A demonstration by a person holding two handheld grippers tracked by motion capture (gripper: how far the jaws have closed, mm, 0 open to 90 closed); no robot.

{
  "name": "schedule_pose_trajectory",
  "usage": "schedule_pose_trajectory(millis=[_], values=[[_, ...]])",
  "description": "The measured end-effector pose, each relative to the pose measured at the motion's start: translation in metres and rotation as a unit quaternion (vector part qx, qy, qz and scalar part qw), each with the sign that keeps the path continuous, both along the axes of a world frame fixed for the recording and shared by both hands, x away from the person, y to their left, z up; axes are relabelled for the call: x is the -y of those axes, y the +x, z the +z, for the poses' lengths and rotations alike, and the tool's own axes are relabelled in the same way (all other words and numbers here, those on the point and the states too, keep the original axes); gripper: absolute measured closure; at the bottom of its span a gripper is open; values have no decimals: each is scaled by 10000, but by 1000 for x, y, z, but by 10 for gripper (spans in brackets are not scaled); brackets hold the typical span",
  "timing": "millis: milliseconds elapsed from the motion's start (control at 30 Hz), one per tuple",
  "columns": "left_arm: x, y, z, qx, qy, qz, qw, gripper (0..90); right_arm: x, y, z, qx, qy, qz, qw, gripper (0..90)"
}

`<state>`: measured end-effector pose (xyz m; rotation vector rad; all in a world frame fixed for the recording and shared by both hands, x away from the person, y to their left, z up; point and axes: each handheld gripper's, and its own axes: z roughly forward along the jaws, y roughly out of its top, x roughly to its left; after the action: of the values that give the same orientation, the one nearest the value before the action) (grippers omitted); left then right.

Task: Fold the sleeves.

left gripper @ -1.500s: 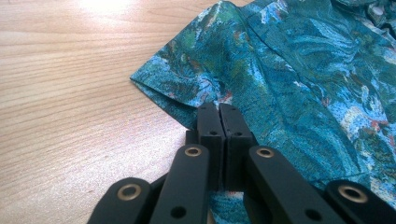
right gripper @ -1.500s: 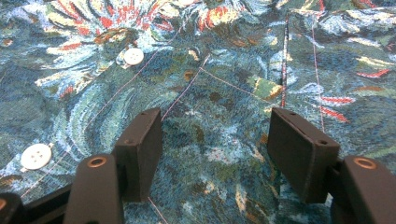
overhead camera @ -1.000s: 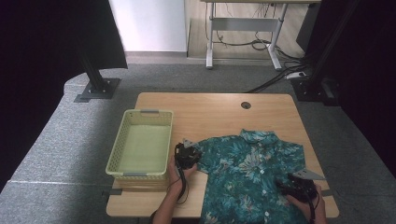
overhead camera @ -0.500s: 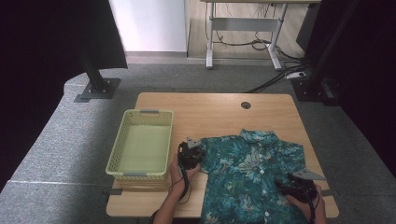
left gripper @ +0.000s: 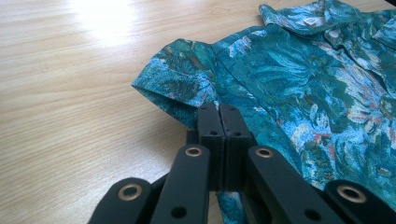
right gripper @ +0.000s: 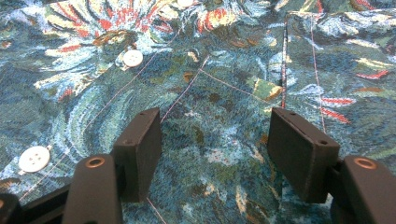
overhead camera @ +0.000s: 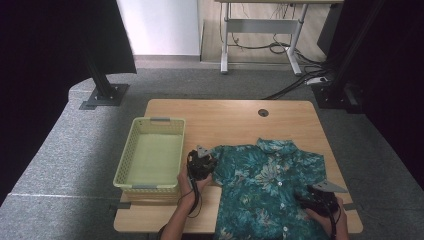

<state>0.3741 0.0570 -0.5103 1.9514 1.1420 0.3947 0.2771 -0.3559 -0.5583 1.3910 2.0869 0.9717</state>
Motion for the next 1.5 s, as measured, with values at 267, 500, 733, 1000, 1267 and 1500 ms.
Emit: schedule_pose_trajectory(millis=[267,500,733,1000,1267,1500], values=[[0,0,3,31,20,-18,10000,892,-2,0,0,8,-6,-9,10000,345],[0,0,7,64,24,-36,10000,892,-11,1,0,29,-4,-3,10000,346],[-2,-1,11,83,52,-40,9999,891,-18,1,0,35,-3,34,10000,346],[2,0,13,84,119,-93,9999,891,-24,2,0,34,-2,78,10000,347],[8,0,13,103,205,-131,9996,890,-29,2,0,36,-2,123,9999,347],[15,2,11,73,222,-181,9996,890,-30,2,0,38,-7,130,9999,348]])
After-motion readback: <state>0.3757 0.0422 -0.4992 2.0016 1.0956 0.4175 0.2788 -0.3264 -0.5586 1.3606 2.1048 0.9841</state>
